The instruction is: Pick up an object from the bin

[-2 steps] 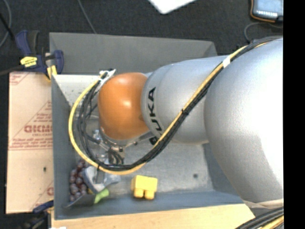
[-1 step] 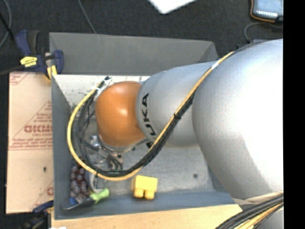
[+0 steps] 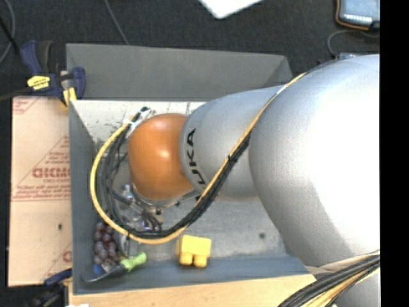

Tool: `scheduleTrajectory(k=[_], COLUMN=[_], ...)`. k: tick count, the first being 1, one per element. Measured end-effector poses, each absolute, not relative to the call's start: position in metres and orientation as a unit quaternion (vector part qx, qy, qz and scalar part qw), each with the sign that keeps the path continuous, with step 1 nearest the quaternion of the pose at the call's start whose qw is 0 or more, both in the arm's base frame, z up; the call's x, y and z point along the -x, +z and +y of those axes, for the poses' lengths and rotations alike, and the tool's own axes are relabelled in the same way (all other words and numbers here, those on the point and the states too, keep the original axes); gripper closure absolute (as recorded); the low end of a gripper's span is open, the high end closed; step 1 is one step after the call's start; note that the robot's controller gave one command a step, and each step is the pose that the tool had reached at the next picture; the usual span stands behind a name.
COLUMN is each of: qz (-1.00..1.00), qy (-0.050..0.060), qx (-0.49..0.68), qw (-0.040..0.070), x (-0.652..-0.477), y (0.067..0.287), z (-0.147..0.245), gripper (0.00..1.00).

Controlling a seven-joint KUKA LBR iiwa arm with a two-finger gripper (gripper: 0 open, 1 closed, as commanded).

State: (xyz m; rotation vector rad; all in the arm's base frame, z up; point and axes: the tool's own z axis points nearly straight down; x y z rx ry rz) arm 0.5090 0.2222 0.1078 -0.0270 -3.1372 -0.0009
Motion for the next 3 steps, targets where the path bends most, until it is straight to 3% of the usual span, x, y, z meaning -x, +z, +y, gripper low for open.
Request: scheduleTrajectory(k=[2,3], qz=[-1.000,-0.994], qy=[0.000,0.003], qx=[-0.019,0.105], qw=[0.001,0.003], x=[-0.494,-0.500], y=[0.117,0.093], z=[0.231,0.224], gripper=[0.00,1.00])
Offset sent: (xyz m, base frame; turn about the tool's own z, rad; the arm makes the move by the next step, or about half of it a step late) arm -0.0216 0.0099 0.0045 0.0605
